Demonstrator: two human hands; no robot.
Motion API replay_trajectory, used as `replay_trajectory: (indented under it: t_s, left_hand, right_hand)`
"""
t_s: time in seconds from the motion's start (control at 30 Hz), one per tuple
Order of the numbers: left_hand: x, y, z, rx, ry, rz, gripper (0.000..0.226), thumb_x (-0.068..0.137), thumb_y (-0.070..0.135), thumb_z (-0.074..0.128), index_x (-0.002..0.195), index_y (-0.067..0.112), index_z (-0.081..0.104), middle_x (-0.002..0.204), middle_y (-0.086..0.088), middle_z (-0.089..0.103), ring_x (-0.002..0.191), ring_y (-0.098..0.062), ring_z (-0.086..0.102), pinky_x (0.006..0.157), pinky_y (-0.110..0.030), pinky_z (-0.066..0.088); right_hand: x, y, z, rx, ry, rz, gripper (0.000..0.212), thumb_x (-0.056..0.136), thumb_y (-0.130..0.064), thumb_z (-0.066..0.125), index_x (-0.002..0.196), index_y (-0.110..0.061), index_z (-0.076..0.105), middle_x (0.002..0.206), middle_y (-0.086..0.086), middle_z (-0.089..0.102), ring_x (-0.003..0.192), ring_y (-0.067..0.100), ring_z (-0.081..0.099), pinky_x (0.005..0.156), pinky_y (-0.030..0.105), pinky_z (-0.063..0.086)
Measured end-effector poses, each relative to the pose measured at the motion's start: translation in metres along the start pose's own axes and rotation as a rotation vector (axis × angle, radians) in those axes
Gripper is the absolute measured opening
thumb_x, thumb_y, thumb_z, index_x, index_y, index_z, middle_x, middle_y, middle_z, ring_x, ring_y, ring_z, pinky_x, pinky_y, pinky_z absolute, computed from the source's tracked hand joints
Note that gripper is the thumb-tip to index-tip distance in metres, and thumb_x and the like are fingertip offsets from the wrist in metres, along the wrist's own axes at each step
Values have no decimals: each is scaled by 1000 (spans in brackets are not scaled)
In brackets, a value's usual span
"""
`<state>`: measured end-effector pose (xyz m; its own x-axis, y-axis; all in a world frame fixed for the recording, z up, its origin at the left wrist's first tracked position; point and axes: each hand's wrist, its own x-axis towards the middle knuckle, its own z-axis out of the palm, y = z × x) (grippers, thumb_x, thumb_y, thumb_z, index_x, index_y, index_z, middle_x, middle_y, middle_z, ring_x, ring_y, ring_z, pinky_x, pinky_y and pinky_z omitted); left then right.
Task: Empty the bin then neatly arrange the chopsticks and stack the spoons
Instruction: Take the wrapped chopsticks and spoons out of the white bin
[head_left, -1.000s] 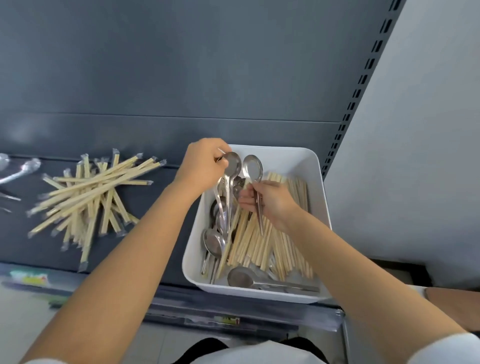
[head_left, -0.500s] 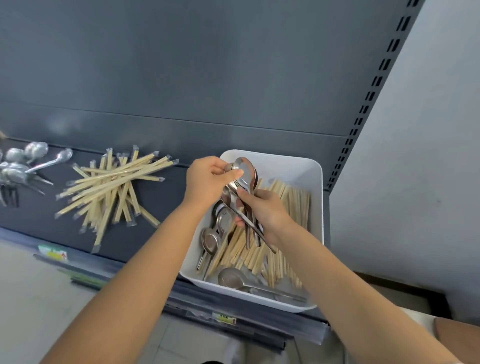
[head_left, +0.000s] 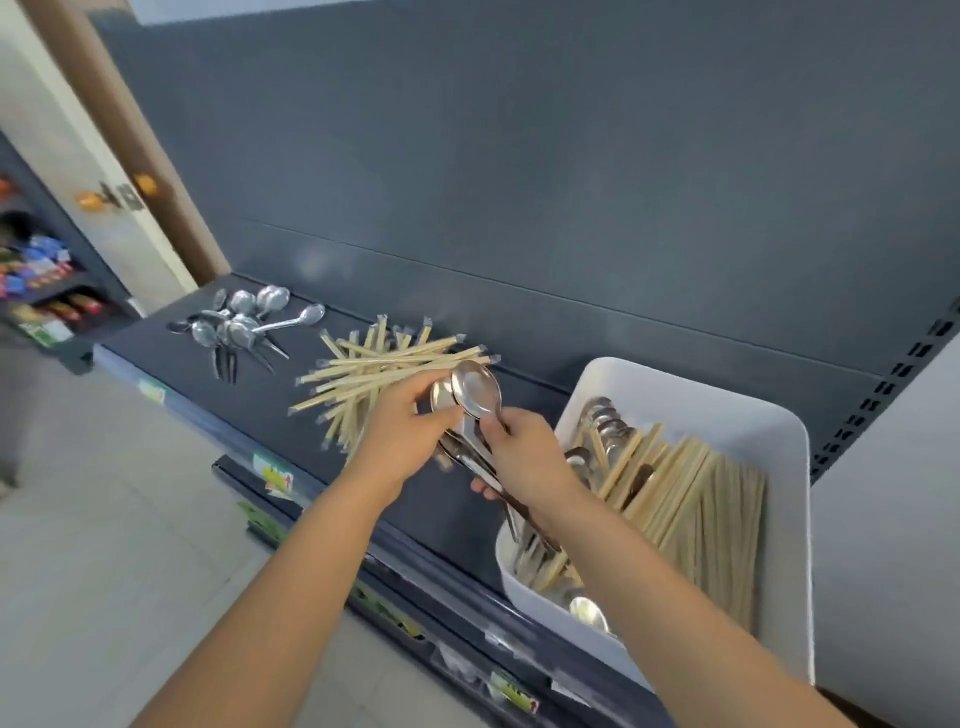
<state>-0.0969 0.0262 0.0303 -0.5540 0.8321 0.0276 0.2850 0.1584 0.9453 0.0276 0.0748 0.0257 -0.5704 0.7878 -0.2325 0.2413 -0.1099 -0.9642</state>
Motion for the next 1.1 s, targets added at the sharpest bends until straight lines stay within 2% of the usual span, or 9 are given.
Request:
replay_trajectory:
  t_s: [0.13,0.3,0.47,0.57,0.67,0.77,0.87,0.97,1.1]
  left_hand:
    - [8,-25,-86,-20,81,27,35,80,-5,68,87,29,68,79,7,71,68,-4,66,67,-30,55]
    - [29,-77,-205,5,147,-6,15,77,6,77,84,17,70,79,-4,73,72,-22,69,70,-36,56]
    - [55,-119,-295,-27,166,-72,25,72,21,83,81,3,69,77,-19,69,72,-26,62,69,-37,50]
    - [81,-143,-327,-112,125,-157,45,72,31,83,82,-8,61,74,-16,60,70,-22,54,66,-34,43]
    - [114,-163,-349,-160,80,-257,39,75,35,79,77,5,54,78,-14,57,71,-24,56,63,-34,44]
    - [149,-181,-366,-190,89,-283,32,78,29,78,87,5,59,81,-16,66,74,-28,65,68,-39,52]
    - [200,-201,-384,-112,100,-260,29,79,29,77,80,5,61,82,-15,67,74,-24,62,69,-38,49]
    - [264,-219,-400,35,64,-199,44,80,36,75,84,-5,61,78,-15,58,72,-20,51,68,-33,39]
    - [339,-225,-402,223,-38,-96,49,78,39,74,71,-3,50,68,-12,49,65,-26,50,62,-31,35]
  right_hand:
    - [16,-24,85,66,-63,21,32,102,-23,40,81,-3,55,68,15,61,44,21,58,44,29,53]
    - [60,-32,213,-100,31,-11,44,94,-38,35,85,-2,60,83,19,67,76,37,65,73,51,56]
    - [88,-43,295,-139,40,26,40,102,-26,37,70,-6,51,72,16,59,69,23,51,65,32,40]
    - [110,-47,331,-133,1,31,41,102,-33,34,70,-9,45,70,12,50,71,29,53,72,40,48]
    - [151,-41,362,-96,-11,61,49,100,-36,31,84,5,53,87,25,63,77,32,58,80,43,50]
    - [188,-48,382,-64,-16,63,56,98,-42,30,89,8,54,92,29,64,71,27,54,76,48,52]
    - [238,-50,395,-140,27,70,46,103,-35,28,66,-10,38,64,7,47,60,16,44,59,29,42]
    - [292,-49,405,-100,74,79,45,102,-38,27,67,-12,38,67,12,49,67,32,56,68,44,52]
    - [341,-55,402,-80,187,165,46,104,-32,26,63,-14,31,58,-2,40,53,13,37,52,24,35]
